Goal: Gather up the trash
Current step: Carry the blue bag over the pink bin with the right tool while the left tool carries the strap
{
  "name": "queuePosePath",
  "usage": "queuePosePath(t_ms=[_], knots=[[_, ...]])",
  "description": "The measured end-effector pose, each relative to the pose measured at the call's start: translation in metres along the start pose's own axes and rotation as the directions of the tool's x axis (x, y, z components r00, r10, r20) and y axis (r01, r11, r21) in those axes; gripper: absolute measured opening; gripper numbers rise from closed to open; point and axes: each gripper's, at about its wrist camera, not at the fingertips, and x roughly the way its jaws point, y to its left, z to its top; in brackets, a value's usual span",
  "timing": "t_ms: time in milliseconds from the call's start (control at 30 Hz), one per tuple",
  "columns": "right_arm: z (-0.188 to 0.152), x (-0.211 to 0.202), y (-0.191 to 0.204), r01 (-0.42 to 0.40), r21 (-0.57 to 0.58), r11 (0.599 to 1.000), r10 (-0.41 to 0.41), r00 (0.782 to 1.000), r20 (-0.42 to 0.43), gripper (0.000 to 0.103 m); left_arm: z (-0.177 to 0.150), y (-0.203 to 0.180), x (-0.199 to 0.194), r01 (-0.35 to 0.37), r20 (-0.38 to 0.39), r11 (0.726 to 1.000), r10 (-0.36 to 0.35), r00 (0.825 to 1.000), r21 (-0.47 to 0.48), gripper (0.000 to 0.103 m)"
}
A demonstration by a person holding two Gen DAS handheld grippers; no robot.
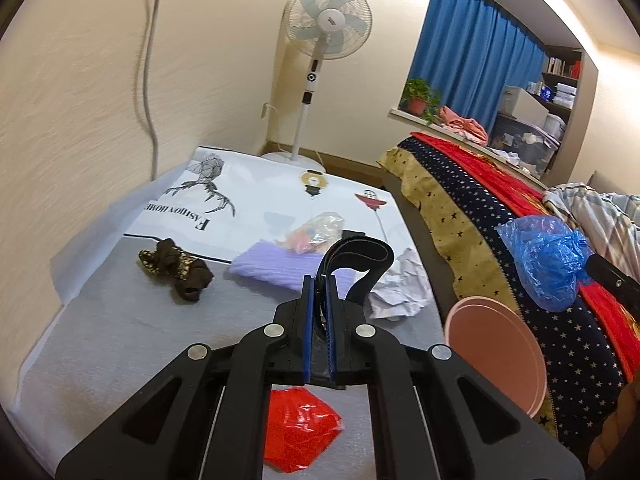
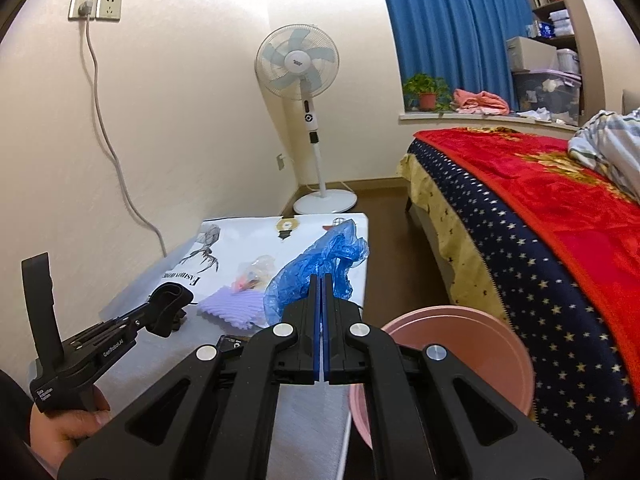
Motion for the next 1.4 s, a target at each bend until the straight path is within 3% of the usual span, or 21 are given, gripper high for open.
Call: queuePosePath(t_ms=[500, 967, 1400], knots=[[0.013, -0.031, -0.021, 0.101, 0.004, 0.995, -0.102, 0.995, 0.012, 0.001, -0.004, -0.037, -0.004, 0.052, 0.006, 0.996, -0.052, 0.999, 0.071, 0.005], [-0.001, -0.017, -0.046, 0.216, -0.005, 0.976, -0.216, 0.976, 0.009, 0.001, -0.015, -0.066, 0.017, 0.084, -0.03, 0.99, -0.081, 0.996, 0.114, 0.005], [-0.006, 0.004, -0.07, 0.272, 0.044, 0.961, -0.272, 0.962, -0.02, 0.001, -0.025, -0.094, 0.036, 0.122, -0.063, 0.98, -0.113, 0.992, 0.156, 0.005]])
